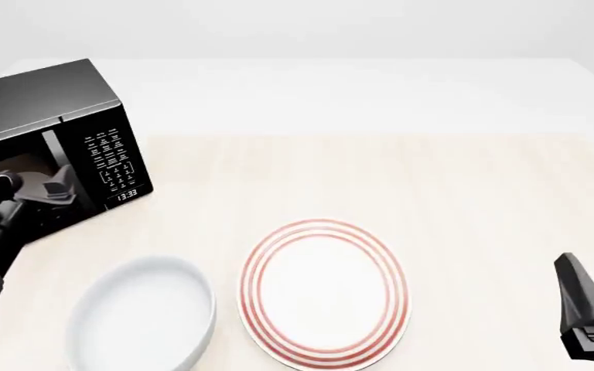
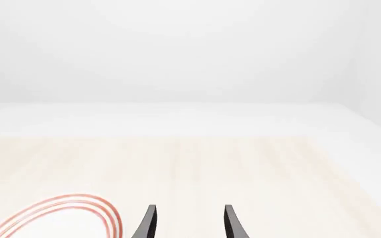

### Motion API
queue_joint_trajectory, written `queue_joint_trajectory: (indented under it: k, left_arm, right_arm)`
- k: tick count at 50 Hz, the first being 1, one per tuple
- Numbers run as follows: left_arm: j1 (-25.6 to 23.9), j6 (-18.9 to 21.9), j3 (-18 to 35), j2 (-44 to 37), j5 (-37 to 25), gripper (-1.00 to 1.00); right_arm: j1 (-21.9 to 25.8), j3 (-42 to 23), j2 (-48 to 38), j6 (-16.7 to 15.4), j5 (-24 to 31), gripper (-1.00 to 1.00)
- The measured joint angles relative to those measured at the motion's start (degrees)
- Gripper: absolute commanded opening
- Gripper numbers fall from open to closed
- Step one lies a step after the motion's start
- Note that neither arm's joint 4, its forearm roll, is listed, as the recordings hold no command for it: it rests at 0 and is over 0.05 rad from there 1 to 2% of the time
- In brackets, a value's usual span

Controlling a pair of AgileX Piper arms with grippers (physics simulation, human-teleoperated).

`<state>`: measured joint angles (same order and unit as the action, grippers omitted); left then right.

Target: Open the microwave.

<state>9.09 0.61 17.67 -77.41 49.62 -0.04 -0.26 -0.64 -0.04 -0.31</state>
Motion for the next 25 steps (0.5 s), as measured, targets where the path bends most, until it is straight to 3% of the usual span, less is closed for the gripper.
queue_joint_trajectory:
  k: [25]
  left_arm:
    - [-0.35,-0.63,4.46,-9.55,2.27,1.0]
  right_arm:
    - [0.0,0.0,0.0,0.0,0.0,1.0]
